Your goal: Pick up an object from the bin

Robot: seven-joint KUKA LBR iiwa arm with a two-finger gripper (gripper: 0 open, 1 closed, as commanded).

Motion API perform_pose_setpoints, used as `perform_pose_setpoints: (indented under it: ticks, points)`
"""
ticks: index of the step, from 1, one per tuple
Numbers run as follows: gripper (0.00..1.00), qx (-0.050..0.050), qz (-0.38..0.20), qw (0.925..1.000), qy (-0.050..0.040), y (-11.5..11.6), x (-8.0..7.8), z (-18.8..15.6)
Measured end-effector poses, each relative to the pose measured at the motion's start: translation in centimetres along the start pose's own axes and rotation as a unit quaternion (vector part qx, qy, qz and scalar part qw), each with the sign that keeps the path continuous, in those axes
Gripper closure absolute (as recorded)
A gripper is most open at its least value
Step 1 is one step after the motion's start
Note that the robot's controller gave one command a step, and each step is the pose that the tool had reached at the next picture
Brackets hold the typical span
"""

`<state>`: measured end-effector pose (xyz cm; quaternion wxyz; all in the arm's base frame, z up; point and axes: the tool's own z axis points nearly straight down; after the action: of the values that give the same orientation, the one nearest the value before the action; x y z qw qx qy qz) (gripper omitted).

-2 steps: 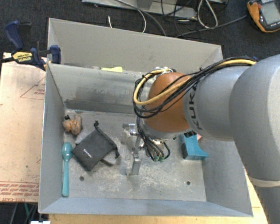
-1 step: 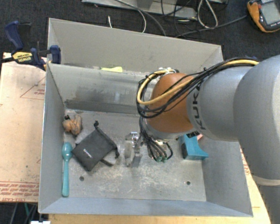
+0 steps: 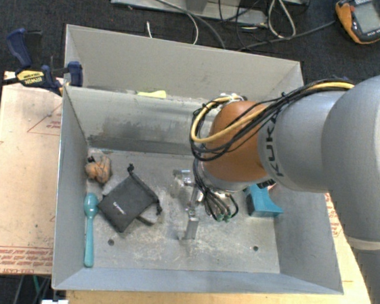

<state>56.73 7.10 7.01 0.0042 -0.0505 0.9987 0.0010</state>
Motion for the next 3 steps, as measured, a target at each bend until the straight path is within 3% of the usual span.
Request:
perform_pose_setpoints:
  ticks: [1,2,3]
  points:
    - [0.0,0.0,0.0,1.0,0.0,-0.3,0.1,0.0]
    - [0.0,-0.001,0.012,0.9999,-0.0012,4.0,-1.1,-0.5]
    - [1.0,0.001,0.001,1.0,-0.0013,3.8,-1.3,-2.3]
